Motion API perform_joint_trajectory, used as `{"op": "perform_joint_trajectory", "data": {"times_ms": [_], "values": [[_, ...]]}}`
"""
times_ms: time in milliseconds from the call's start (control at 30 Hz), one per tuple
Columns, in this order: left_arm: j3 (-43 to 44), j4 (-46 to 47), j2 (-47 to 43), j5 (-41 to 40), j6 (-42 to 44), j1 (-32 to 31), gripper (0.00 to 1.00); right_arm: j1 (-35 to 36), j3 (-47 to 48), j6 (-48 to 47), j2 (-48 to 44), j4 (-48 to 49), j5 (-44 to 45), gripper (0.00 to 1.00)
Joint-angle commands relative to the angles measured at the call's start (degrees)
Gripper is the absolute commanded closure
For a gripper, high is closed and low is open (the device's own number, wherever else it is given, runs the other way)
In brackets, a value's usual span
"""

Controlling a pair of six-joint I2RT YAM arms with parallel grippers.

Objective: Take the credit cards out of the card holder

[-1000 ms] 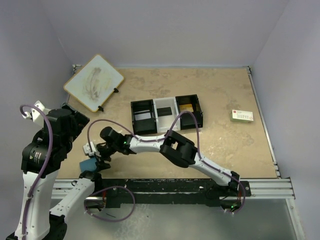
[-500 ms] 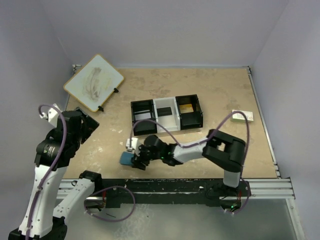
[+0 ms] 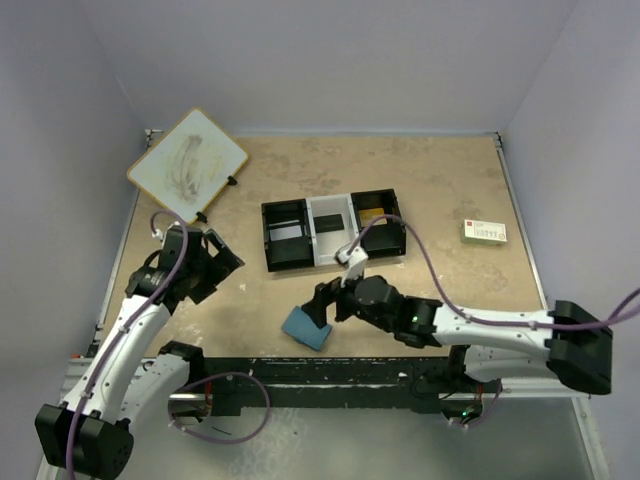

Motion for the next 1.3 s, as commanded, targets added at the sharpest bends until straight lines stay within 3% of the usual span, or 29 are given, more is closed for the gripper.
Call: {"op": "perform_joint_trajectory", "data": {"times_ms": [0, 167, 267, 333, 433, 533, 667, 1067, 1267], "values": [[-2.3, 8.7, 0.9, 4.1, 0.4, -0.8, 0.09, -1.3, 2.7, 22.9, -9.1, -18.9, 19.1, 0.00], [-3.9, 14.7, 5.2, 5.4, 0.1, -2.0, 0.18, -8.0, -1.5, 24.6, -16.1, -18.2, 12.6, 0.04], [-4.1, 19.0, 8.4, 4.7, -0.4, -3.9, 0.22, -14.0, -0.6, 23.7, -13.4, -20.3, 6.6, 0.05], [-3.9, 21.9, 12.4, 4.5, -0.4, -5.9, 0.31, -16.5, 1.7, 22.7, -10.4, -24.1, 6.3, 0.04], [-2.6, 25.5, 18.0, 3.0, -0.3, -9.2, 0.42, -23.8, 5.1, 14.3, -6.0, -25.8, -1.2, 0.03], [-1.8, 28.1, 21.5, 0.4, -0.1, -11.3, 0.47, -29.3, 8.1, 8.1, -2.3, -28.3, -6.2, 0.03], [-1.7, 32.9, 24.6, 0.5, -0.8, -11.7, 0.48, -29.8, 8.5, 5.8, 0.0, -26.9, -10.3, 0.02], [5.3, 38.6, 35.6, 1.2, 4.0, -11.7, 0.53, -30.6, 8.1, 5.4, -0.2, -31.3, -5.2, 0.00], [8.1, 40.2, 40.1, 1.6, 6.5, -11.7, 0.54, -30.7, 6.0, 7.5, -2.1, -28.6, -13.1, 0.00]]}}
